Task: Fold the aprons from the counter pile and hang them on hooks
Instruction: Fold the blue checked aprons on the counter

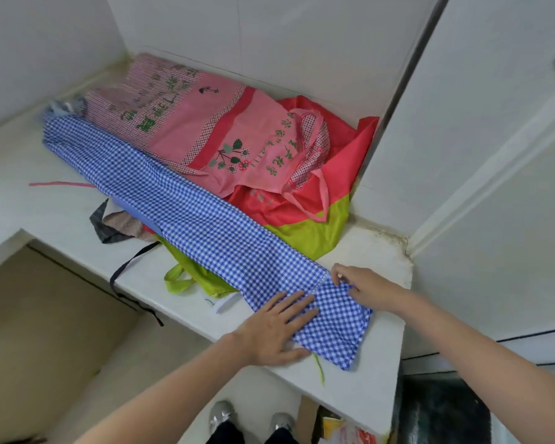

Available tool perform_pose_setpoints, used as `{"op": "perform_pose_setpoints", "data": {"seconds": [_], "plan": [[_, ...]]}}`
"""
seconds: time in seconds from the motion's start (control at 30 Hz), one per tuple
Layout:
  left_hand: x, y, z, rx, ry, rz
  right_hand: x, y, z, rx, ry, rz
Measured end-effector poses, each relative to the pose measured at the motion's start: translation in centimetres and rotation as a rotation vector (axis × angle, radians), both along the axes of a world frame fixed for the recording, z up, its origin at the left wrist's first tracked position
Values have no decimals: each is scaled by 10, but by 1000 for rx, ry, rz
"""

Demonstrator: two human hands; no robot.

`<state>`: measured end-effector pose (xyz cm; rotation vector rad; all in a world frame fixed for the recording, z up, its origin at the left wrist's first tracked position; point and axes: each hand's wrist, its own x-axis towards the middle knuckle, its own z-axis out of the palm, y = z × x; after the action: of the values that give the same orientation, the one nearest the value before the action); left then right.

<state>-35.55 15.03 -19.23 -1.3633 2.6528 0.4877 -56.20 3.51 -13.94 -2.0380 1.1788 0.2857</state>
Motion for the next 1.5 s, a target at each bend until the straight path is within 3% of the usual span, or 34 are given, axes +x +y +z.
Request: {"op": "perform_pose_setpoints", "data": {"seconds": [0.13, 0.23, 0.3, 0.4, 0.53, 0.63, 0.73, 0.83, 0.97, 1.07, 1.17, 1.27, 1.4, 1.5], "plan": [[-11, 7, -3, -89, -28, 82, -8, -9, 2, 177, -3, -37], [-19, 19, -8, -115, -21, 154, -16, -16, 3, 331, -79, -192], [-21, 25, -10, -182, 32, 179, -21, -18, 5, 520, -238, -365], [-24, 23, -5, -355, 115, 327, -17, -21, 18, 780, -623, -595], [-35, 11, 12, -459, 408, 674, -4, -26, 26, 979, -959, -682], [-47, 2, 35, -406, 643, 841, 2, -27, 29, 779, -852, -514], [-59, -1, 48, -306, 740, 883, 7, -26, 34, 373, -639, -355], [-69, -2, 54, -78, 768, 1021, 7, -30, 44, 169, -531, -236], [-58, 3, 50, 206, 780, 1091, -6, -41, 44, 212, -505, -100], [-44, 4, 46, 517, 925, 1149, -7, -43, 33, 304, -555, -119], [-37, 2, 52, 681, 973, 1138, 1, -42, 24, 328, -631, -207], [-29, -2, 59, 635, 970, 1085, 10, -41, 20, 248, -654, -289], [-30, 0, 70, 122, 985, 1047, 21, -42, 10, 29, -581, -300], [-41, -11, 75, -79, 791, 1009, 29, -40, 10, 12, -577, -319]]}}
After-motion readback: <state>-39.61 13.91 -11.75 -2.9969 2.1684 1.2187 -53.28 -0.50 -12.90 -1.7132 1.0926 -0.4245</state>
